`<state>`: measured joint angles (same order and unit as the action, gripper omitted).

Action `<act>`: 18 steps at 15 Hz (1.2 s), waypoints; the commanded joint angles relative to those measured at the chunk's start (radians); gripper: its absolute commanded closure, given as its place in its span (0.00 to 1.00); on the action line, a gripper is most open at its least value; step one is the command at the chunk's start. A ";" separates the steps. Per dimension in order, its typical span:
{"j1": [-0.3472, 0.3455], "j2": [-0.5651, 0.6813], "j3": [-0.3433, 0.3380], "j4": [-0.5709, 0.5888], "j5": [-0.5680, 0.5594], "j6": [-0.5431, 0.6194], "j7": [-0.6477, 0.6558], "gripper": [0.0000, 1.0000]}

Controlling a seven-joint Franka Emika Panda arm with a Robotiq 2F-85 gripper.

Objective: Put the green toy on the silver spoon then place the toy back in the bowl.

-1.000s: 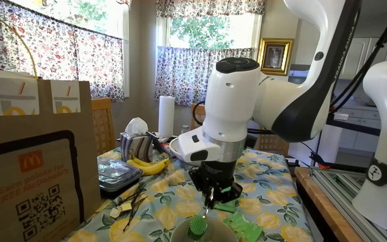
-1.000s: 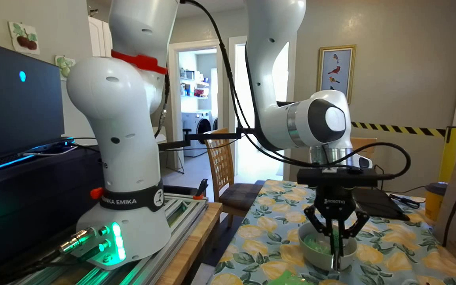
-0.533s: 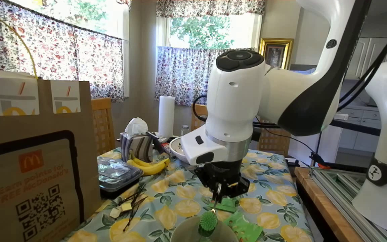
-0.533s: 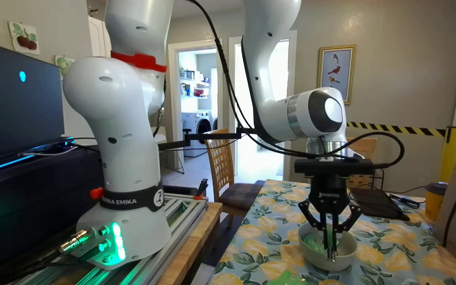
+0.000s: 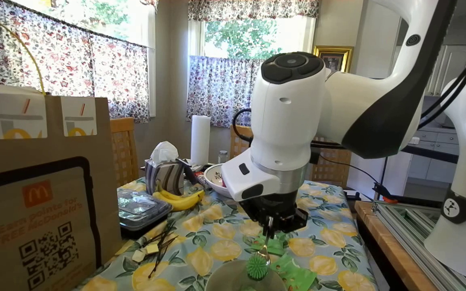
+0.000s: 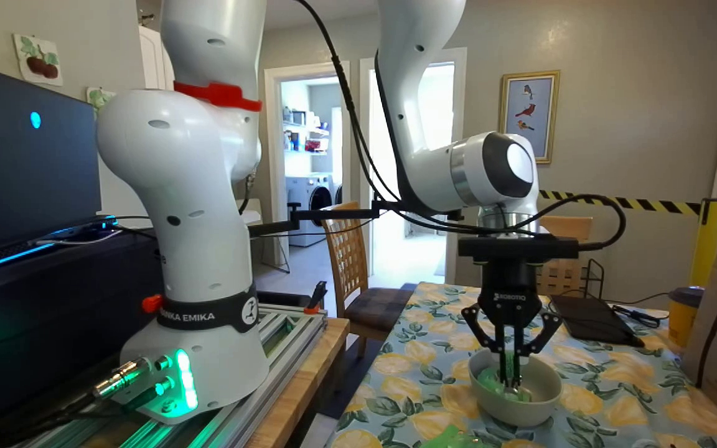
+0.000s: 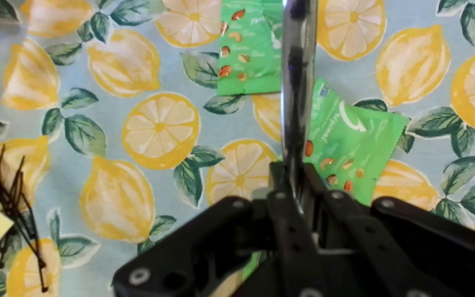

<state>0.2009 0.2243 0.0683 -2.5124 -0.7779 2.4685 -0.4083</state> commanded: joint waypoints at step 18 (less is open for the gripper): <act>-0.025 0.018 0.064 0.140 -0.009 -0.279 -0.074 0.97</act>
<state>0.1945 0.2185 0.1124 -2.4179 -0.7779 2.2279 -0.4461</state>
